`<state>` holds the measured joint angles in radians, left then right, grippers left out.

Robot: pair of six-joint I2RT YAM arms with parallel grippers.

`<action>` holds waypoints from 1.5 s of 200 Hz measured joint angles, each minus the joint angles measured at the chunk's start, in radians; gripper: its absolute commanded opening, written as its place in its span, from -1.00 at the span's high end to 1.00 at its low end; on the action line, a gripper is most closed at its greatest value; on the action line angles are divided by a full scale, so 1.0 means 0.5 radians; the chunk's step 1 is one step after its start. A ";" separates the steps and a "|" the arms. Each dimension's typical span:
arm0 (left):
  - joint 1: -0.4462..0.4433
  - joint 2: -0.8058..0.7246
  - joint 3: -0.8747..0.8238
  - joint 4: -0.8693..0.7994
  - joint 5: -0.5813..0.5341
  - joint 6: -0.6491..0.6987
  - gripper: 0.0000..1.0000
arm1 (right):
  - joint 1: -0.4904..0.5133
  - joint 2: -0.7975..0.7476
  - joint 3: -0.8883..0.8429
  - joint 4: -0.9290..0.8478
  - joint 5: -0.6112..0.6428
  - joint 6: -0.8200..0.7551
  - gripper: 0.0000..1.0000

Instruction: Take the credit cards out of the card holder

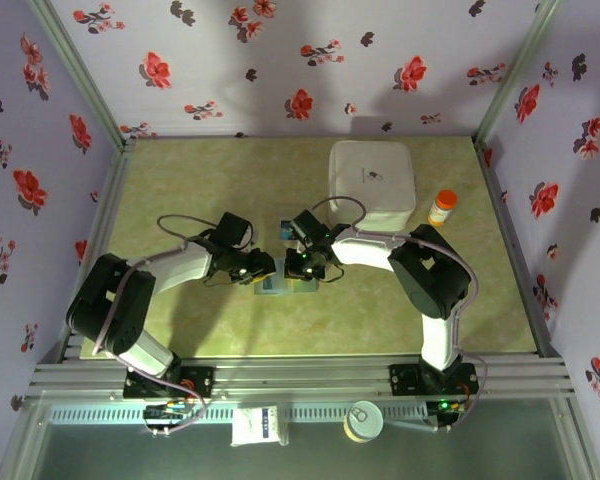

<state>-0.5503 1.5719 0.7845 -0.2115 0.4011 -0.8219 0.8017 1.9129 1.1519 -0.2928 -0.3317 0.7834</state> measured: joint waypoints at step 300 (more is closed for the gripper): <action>-0.299 0.387 0.549 -0.027 0.034 -0.120 0.32 | -0.208 -0.719 -0.260 -0.355 0.311 -0.188 0.51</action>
<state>-0.6998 1.7653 1.0592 -0.2249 0.4179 -0.8818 0.6975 1.5532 1.0218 -0.4702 -0.1764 0.6891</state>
